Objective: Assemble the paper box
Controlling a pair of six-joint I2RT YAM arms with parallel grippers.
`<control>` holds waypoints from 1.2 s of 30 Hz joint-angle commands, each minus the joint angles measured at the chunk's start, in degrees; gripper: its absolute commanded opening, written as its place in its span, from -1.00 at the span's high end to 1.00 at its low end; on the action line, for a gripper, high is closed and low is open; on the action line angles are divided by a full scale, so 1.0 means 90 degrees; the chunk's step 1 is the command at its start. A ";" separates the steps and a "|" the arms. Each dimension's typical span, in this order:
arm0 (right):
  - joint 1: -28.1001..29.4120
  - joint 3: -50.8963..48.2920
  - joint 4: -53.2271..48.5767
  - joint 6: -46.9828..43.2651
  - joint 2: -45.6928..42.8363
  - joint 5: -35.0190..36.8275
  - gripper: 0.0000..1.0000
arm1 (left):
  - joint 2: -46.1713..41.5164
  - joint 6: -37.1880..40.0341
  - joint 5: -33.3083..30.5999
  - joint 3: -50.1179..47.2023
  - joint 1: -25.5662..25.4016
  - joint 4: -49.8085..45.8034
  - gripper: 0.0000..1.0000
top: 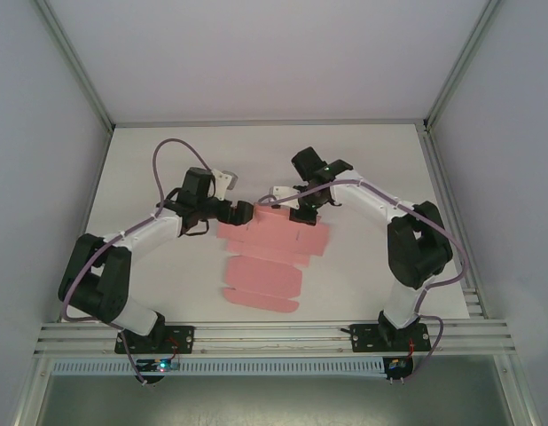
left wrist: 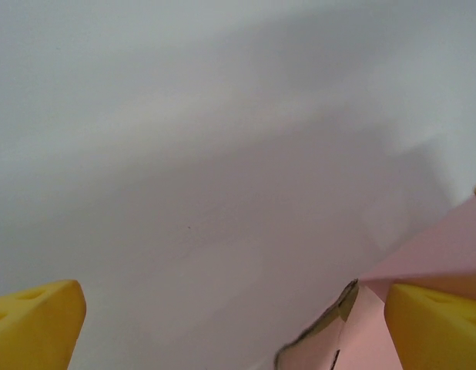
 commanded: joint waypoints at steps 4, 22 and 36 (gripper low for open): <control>0.0335 -0.0322 0.0986 0.0748 -0.0284 -0.0569 1.00 | 0.0423 -0.1094 -0.2672 0.0624 -0.0906 0.0579 -1.00; -0.0621 -0.1320 0.1457 0.1101 -0.1510 -0.0551 1.00 | -0.2677 -0.2333 -0.2037 -0.0914 0.0512 -0.0627 -1.00; -0.0888 -0.1710 0.2092 0.1298 -0.2104 -0.1668 1.00 | -0.1999 -0.2409 -0.0156 -0.1516 0.1380 0.0028 -1.00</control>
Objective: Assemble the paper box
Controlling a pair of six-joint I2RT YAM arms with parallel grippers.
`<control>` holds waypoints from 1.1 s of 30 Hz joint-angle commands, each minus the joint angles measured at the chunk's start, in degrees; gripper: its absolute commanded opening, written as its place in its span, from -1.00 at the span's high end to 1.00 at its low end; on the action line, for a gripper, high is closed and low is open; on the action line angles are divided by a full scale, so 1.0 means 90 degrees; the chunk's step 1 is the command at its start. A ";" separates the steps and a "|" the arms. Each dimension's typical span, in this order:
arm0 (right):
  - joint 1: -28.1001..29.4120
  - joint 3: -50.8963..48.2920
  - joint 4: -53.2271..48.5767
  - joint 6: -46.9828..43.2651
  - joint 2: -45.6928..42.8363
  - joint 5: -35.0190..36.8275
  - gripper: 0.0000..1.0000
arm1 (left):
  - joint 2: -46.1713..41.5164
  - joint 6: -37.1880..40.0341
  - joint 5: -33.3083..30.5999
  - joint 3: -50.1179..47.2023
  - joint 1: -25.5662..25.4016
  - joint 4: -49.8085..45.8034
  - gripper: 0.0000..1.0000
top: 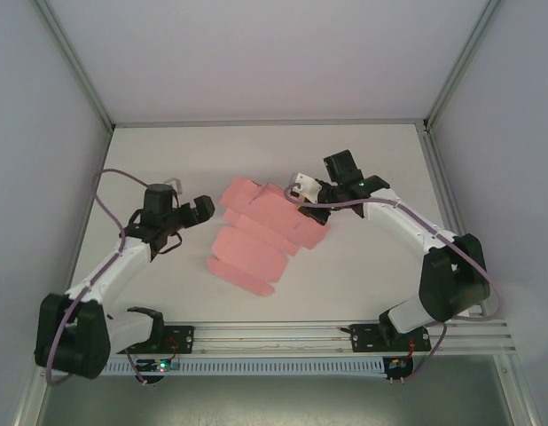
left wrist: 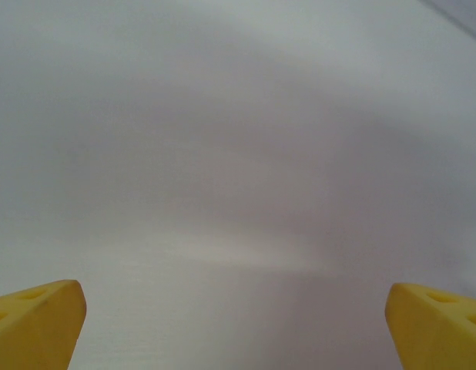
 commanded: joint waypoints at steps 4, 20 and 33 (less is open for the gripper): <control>-0.0134 -0.0054 0.0339 0.0207 -0.0212 -0.0437 1.00 | 0.0219 0.0268 0.1690 -0.0205 0.0006 0.0953 -1.00; -0.0034 -0.0183 0.0686 0.0576 -0.0071 -0.0673 1.00 | 0.1408 0.1022 0.1755 0.0423 -0.1161 0.1453 -1.00; 0.0260 -0.0344 0.1036 0.0755 -0.0165 0.0365 1.00 | 0.2219 0.1139 -0.1568 0.0992 -0.2130 0.0219 -1.00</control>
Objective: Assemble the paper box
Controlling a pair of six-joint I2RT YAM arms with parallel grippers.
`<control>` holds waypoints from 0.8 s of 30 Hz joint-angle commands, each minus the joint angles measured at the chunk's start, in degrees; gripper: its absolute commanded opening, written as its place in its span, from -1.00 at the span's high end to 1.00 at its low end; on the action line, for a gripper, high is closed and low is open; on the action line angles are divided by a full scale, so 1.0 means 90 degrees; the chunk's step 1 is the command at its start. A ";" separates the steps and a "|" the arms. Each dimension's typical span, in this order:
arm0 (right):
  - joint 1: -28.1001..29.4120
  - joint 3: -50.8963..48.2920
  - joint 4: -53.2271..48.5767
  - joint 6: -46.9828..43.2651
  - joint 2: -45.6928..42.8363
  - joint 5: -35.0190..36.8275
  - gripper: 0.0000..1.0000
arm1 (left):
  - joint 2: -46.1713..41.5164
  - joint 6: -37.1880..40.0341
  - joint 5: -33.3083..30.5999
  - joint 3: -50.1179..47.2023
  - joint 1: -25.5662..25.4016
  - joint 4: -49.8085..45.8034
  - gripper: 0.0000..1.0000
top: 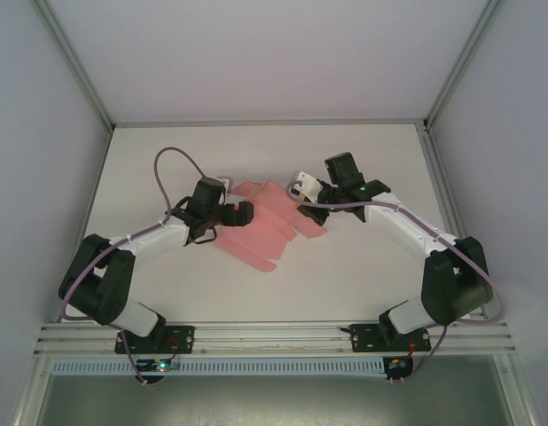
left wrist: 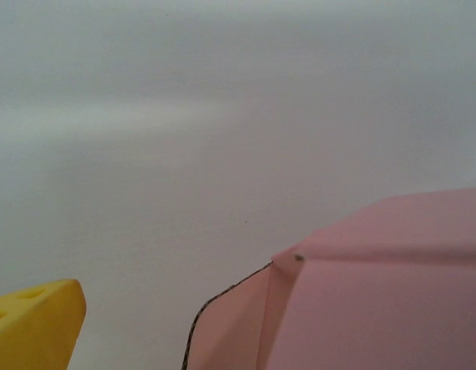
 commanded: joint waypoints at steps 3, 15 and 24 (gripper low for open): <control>0.0379 0.0071 0.0518 0.0094 0.0155 0.1349 1.00 | -0.0005 0.0023 -0.0332 -0.0120 -0.0174 -0.0441 -1.00; 0.1055 0.0853 0.0702 -0.0919 0.1497 0.4624 1.00 | -0.1498 -0.0399 -0.1192 -0.0291 0.0117 -0.1776 -1.00; 0.1776 -0.0283 0.3165 -0.2591 0.1509 0.6421 1.00 | -0.1453 -0.1185 -0.1318 -0.0345 0.1702 -0.1710 -0.99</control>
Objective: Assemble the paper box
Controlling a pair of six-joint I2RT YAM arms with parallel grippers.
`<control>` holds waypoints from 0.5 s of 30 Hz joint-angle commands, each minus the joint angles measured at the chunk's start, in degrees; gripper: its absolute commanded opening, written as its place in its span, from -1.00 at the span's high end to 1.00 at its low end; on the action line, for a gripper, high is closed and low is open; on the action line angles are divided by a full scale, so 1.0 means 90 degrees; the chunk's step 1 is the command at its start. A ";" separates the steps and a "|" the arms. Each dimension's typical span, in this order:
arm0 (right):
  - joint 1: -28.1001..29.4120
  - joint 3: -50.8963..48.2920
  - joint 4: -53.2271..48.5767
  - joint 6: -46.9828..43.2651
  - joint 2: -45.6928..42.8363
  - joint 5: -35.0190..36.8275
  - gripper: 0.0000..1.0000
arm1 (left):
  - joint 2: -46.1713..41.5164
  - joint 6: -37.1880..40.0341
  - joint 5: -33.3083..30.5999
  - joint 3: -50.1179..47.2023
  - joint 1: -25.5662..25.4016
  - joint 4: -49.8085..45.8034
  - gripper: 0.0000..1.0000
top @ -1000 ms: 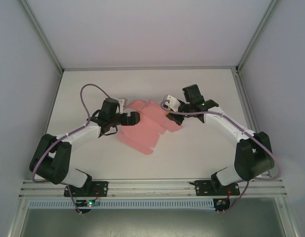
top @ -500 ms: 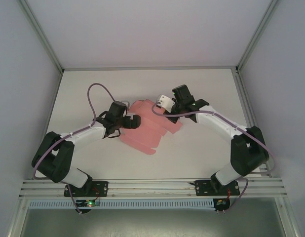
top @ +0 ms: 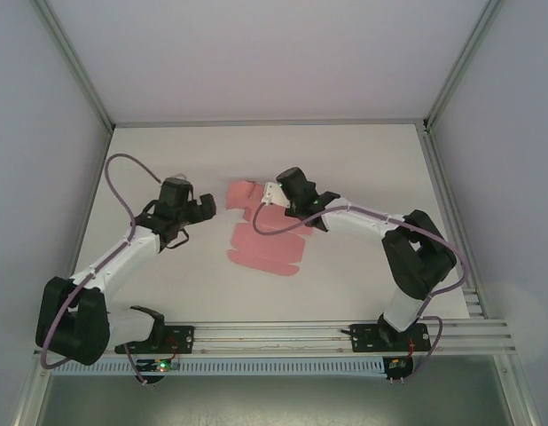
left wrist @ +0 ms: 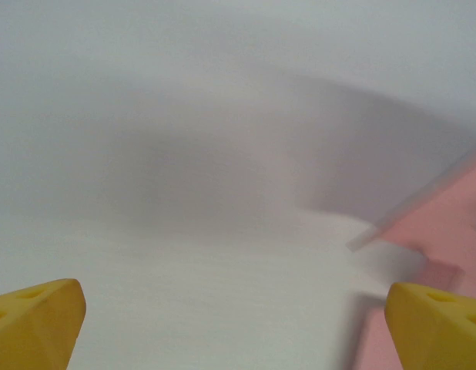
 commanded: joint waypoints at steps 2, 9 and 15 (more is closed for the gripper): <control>0.0215 -0.0619 0.1495 -0.1030 -0.0134 0.0803 1.00 | 0.0459 -0.0449 -0.0148 0.0070 0.0602 0.0038 -1.00; 0.0473 -0.1425 0.3595 -0.2177 -0.0325 0.1161 1.00 | 0.0929 -0.0264 0.0084 0.0491 0.0782 0.0899 -1.00; 0.0624 -0.1844 0.4542 -0.2531 -0.0307 0.1204 1.00 | 0.1532 0.0011 0.0811 0.0613 0.0781 0.1519 -1.00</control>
